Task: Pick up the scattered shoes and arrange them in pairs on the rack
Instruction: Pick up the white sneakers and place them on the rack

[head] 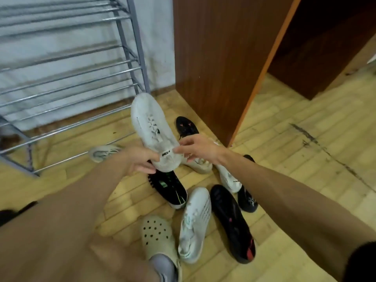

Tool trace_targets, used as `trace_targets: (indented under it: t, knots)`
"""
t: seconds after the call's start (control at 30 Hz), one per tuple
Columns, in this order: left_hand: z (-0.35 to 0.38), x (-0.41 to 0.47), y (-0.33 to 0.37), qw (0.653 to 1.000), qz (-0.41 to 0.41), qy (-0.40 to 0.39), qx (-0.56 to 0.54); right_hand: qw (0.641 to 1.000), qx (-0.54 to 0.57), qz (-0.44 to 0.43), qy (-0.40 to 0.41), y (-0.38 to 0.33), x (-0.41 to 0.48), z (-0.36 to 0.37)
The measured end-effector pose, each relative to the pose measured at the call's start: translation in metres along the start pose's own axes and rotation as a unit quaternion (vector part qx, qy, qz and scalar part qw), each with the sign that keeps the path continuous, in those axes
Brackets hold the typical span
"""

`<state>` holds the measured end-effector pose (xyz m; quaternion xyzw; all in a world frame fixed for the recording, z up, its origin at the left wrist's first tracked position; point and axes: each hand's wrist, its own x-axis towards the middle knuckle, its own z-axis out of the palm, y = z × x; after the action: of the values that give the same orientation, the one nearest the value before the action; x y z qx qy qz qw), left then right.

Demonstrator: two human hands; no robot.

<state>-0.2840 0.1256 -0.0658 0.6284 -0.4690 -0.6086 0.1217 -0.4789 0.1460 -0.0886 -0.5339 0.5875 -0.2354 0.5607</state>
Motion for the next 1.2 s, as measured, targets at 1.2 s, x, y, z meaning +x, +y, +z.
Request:
trace_targets:
  t: [1.2]
  knots:
    - [0.057, 0.052, -0.125, 0.986, -0.08, 0.065, -0.128, 0.808, 0.05, 0.411, 0.42, 0.237, 0.031, -0.025]
